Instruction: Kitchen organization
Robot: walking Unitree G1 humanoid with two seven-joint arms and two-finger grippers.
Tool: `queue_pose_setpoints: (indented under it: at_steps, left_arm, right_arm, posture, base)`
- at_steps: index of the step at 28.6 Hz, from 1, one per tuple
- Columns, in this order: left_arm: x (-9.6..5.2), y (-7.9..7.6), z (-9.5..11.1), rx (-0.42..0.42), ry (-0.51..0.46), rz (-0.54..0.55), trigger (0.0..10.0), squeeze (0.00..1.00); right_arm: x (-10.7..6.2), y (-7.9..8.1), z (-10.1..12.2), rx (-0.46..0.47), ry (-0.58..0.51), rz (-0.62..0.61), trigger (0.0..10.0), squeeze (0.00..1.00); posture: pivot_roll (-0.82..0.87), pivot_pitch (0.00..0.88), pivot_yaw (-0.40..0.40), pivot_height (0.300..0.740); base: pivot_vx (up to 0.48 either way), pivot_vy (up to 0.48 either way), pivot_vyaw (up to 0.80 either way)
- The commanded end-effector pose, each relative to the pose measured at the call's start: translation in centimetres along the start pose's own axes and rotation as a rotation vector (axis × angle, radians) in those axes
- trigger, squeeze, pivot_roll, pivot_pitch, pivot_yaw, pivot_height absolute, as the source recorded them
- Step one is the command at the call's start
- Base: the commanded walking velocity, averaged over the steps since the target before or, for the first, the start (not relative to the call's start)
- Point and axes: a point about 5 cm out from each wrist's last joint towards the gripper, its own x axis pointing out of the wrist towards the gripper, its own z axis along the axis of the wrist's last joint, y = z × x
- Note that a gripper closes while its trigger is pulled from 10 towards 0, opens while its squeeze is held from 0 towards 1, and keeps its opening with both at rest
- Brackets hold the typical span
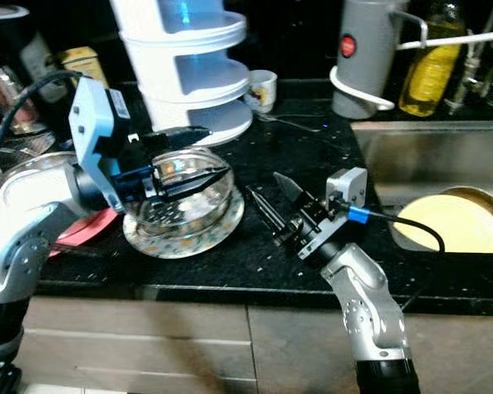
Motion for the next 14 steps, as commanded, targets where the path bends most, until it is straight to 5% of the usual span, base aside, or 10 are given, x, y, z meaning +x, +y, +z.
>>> queue_pose_setpoints:
  at_steps: [1, 5, 14]
  left_arm:
    - [-0.1, -0.4, -0.1, -0.007, 0.018, -0.028, 10.0, 0.00]
    - [-0.5, -0.8, -0.8, -0.004, 0.089, -0.077, 10.0, 0.00]
    - [-1.8, 0.1, -3.9, 0.031, 0.302, -0.053, 10.0, 0.00]
  right_arm:
    - [0.1, 0.2, -0.5, 0.016, 0.020, 0.010, 10.0, 0.00]
    - [0.1, 0.4, -0.7, 0.016, 0.034, 0.021, 10.0, 0.00]
    - [0.1, 0.2, -1.0, 0.011, 0.064, 0.005, 10.0, 0.00]
  posture:
    - [-0.05, 0.000, 0.018, 0.740]
    - [-0.05, 0.000, 0.019, 0.740]
    - [-0.06, 0.000, 0.016, 0.740]
  base:
    - [0.000, 0.000, 0.76]
    - [0.000, 0.000, 0.55]
    - [0.000, 0.000, 0.00]
